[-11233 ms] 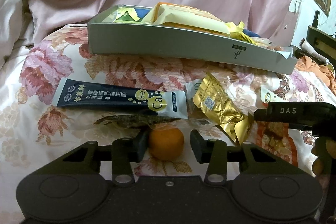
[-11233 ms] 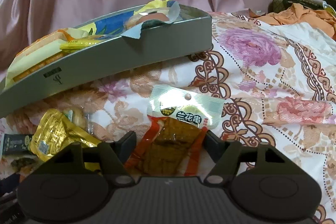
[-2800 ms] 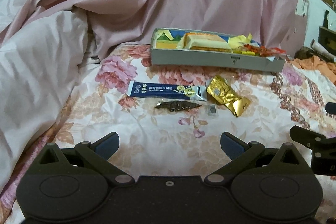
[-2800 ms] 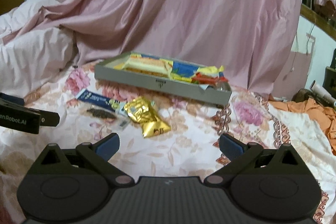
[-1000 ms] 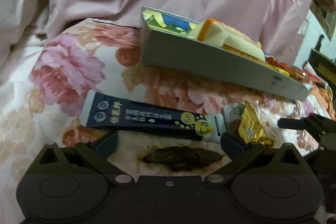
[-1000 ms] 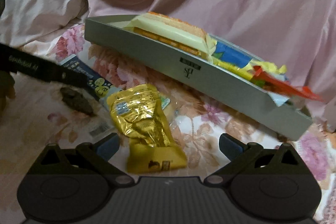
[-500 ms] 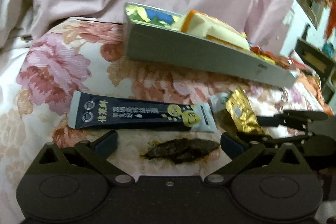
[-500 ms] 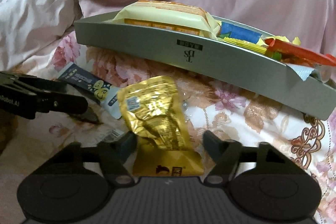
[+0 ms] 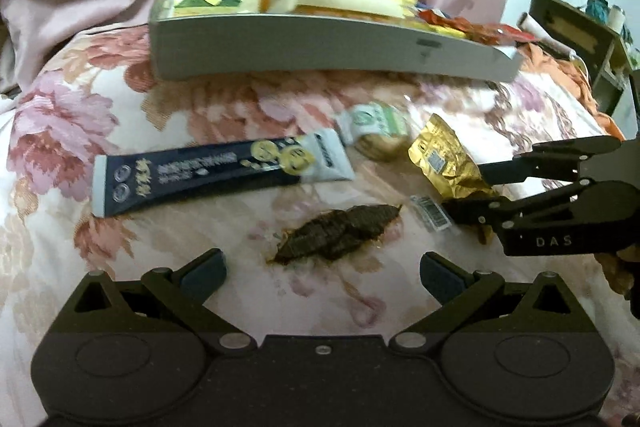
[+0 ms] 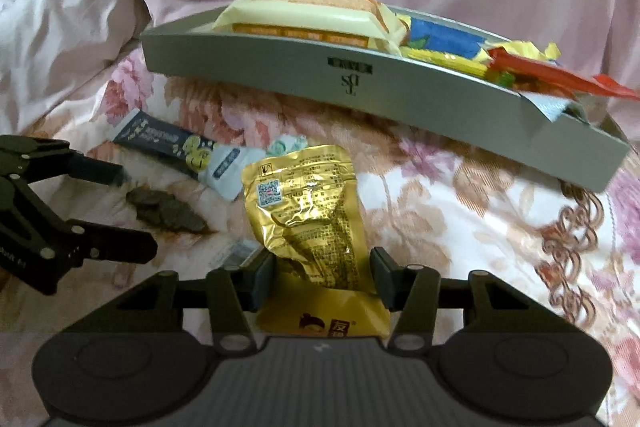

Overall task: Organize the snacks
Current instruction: 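Close the left gripper on the dried fish strip while the right gripper grasps the gold foil packet, then lift the fish strip with the left gripper while the right gripper lifts the gold packet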

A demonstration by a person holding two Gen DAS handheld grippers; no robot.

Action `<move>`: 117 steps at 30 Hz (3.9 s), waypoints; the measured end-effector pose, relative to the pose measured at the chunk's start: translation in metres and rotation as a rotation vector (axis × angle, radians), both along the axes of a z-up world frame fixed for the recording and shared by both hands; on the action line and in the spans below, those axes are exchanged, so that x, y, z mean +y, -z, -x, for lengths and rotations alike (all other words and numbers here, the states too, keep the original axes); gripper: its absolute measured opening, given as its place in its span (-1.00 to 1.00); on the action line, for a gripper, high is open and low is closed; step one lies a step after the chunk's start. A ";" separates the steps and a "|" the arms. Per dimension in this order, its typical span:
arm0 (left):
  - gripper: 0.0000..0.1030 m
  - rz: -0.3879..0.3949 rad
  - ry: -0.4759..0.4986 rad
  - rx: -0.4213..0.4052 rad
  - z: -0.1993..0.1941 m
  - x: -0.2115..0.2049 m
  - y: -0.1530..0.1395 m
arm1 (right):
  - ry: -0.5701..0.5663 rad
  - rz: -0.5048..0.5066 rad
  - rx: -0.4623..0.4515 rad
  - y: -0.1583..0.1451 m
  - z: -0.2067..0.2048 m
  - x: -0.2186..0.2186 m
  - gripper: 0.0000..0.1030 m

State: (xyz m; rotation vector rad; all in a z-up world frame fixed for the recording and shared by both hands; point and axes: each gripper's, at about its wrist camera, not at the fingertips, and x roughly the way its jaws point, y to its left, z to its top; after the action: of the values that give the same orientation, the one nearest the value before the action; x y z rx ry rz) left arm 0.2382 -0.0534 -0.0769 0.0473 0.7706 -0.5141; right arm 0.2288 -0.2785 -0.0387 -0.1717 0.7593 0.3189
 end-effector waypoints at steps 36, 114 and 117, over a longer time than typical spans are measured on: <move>0.62 -0.286 0.419 0.047 -0.024 -0.050 -0.013 | 0.183 -0.084 0.190 -0.009 0.063 -0.020 0.12; -0.06 -0.162 -0.085 -0.053 0.045 -0.058 -0.022 | 0.117 0.150 -0.057 -0.001 0.079 0.007 -0.03; -0.06 -0.147 -0.100 -0.070 0.045 -0.057 -0.026 | 0.125 0.160 -0.097 -0.005 0.080 0.008 -0.03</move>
State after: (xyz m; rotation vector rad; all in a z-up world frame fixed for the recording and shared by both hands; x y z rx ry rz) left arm 0.1932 -0.1106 -0.0505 0.1618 0.7369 -0.3582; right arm 0.1484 -0.2707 -0.0337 -0.2874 0.6963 0.1299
